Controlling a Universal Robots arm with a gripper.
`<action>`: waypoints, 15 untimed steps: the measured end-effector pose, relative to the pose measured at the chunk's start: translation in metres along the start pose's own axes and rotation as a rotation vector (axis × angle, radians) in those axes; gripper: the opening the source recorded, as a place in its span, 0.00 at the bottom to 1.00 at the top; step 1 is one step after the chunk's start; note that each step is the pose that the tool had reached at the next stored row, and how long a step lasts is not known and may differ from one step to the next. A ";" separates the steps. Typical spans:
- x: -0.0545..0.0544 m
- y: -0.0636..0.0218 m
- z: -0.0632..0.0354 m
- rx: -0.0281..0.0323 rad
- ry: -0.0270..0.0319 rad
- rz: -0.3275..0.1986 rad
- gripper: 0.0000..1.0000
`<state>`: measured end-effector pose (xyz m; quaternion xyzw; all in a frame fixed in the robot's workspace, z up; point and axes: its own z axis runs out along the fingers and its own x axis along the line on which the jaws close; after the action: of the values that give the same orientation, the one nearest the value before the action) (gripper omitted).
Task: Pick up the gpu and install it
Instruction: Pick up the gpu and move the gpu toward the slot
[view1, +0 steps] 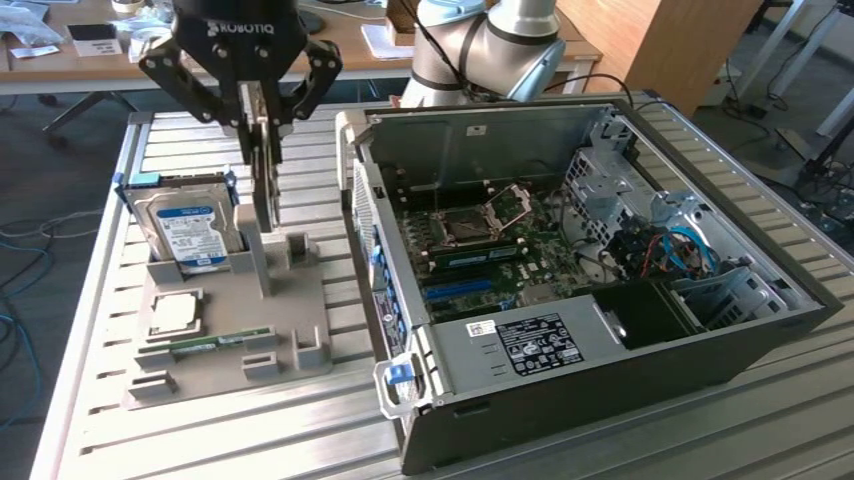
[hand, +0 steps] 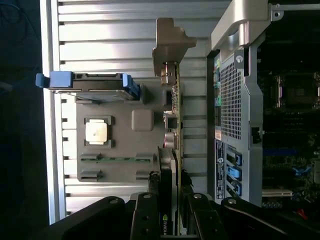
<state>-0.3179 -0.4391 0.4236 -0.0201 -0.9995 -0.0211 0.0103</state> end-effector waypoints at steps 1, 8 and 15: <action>0.000 0.0002 -0.0024 0.0001 0.0001 0.000 0.27; 0.000 0.0014 -0.0084 -0.0001 -0.0001 0.000 0.27; -0.001 0.0016 -0.0086 0.0002 0.0002 0.000 0.27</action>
<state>-0.3171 -0.4378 0.4323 -0.0202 -0.9995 -0.0210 0.0103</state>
